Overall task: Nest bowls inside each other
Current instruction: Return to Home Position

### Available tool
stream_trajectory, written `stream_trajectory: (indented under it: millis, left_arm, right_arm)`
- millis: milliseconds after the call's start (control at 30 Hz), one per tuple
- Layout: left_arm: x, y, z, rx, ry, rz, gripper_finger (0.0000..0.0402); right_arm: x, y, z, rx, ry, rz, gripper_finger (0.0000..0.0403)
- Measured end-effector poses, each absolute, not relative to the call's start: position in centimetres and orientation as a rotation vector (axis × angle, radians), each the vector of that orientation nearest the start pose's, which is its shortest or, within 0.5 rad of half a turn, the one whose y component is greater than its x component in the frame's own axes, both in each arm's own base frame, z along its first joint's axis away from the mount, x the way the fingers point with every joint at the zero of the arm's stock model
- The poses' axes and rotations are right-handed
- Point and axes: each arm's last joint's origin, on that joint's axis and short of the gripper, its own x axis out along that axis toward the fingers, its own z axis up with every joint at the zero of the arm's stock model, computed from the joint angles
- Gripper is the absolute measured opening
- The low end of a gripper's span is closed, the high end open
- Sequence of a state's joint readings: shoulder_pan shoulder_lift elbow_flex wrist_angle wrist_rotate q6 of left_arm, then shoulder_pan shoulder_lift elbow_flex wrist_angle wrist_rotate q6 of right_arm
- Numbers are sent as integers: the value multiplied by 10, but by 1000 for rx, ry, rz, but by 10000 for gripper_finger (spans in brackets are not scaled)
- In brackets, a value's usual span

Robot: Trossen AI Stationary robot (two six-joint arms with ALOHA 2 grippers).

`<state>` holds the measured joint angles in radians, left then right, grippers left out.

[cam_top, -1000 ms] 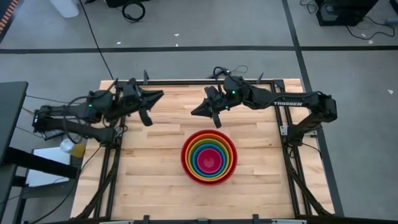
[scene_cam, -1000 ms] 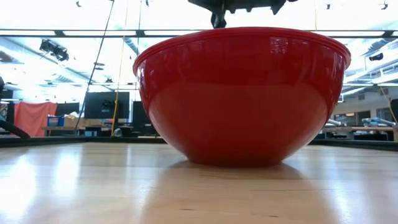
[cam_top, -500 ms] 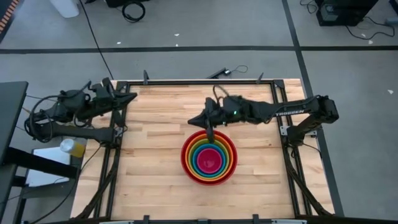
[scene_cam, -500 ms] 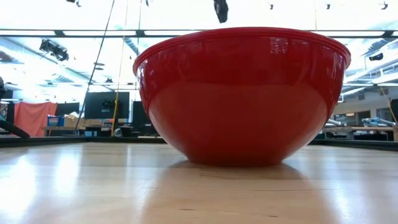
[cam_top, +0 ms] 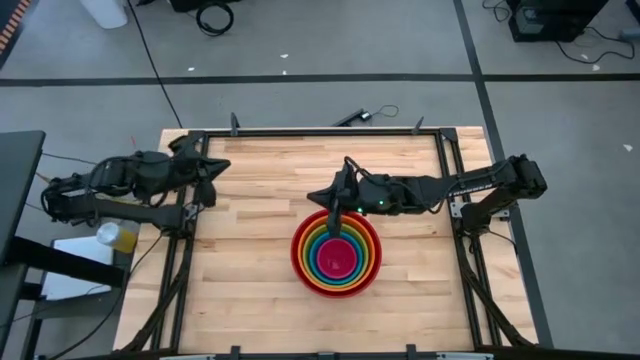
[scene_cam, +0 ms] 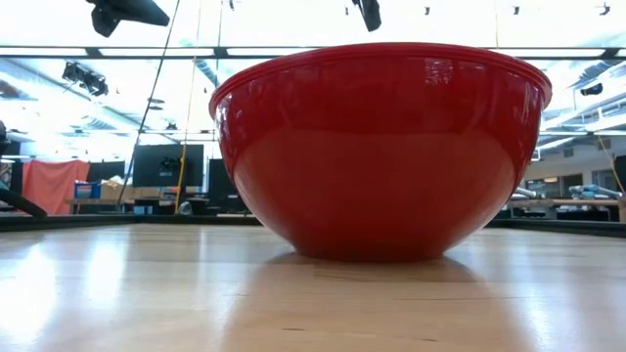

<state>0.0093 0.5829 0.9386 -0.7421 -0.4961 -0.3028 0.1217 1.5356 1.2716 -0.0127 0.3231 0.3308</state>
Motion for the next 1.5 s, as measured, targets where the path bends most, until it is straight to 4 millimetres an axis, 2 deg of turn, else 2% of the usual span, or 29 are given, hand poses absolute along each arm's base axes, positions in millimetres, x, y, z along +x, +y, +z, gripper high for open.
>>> stream_trajectory:
  millis: [133, 267, 367, 633, 833, 1233, 1400, 1500]
  left_arm:
    - [109, 15, 353, -260, 312, 560, 31]
    - [121, 14, 351, -252, 336, 520, 20]
    - [125, 13, 350, -267, 345, 506, 7]
    - [127, 14, 352, -44, 391, 471, 10]
    - [136, 14, 346, -295, 378, 543, 20]
    - [171, 14, 325, -450, 468, 622, 52]
    - [185, 18, 317, -346, 530, 618, 59]
    - [190, 17, 321, -213, 546, 512, 55]
  right_arm:
    - [353, 36, 340, 235, 178, -288, 5]
    - [351, 34, 336, 201, 204, -398, 5]
    - [350, 34, 334, 190, 231, -413, 5]
    - [349, 45, 333, 207, 236, -386, 5]
    - [345, 44, 323, 215, 333, -409, 6]
    - [349, 43, 330, 208, 270, -363, 6]
    - [347, 46, 327, 191, 306, -350, 6]
    - [346, 48, 325, 180, 334, -346, 6]
